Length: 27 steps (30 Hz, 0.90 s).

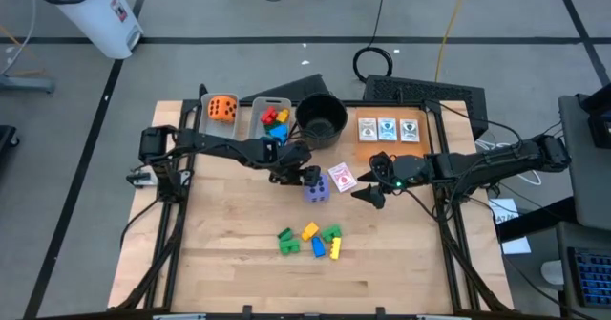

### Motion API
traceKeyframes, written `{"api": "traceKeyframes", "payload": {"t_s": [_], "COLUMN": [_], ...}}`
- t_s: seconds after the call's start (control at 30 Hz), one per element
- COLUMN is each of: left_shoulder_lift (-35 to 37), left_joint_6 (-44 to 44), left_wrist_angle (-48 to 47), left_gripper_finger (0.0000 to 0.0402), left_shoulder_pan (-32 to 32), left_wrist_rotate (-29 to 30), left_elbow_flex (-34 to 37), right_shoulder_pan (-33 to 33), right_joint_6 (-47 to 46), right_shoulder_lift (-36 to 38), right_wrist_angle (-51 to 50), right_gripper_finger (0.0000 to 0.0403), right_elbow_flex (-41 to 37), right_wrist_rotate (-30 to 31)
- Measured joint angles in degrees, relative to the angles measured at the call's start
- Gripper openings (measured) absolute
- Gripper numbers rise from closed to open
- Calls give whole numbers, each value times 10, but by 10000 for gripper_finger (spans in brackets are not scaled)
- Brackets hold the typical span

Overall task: Pick & Place Toys
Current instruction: Put the purple die into the left gray bin

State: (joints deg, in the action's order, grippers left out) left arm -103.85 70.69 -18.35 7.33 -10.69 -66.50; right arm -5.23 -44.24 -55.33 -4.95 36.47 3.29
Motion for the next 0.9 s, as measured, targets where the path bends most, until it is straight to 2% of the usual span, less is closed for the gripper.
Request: {"api": "traceKeyframes", "payload": {"t_s": [0.1,0.4,0.9], "left_shoulder_lift": [0,0,0], "left_joint_6": [-1,-2,-39], "left_wrist_angle": [-8,-9,-24], "left_gripper_finger": [261,173,160], "left_shoulder_pan": [0,0,-1], "left_wrist_rotate": [0,2,13], "left_elbow_flex": [0,0,-1], "right_shoulder_pan": [0,0,0], "right_joint_6": [0,-1,-3], "right_shoulder_lift": [0,0,0], "right_wrist_angle": [0,0,0], "right_gripper_finger": [375,375,375], "right_elbow_flex": [0,0,0], "right_wrist_rotate": [0,1,1]}}
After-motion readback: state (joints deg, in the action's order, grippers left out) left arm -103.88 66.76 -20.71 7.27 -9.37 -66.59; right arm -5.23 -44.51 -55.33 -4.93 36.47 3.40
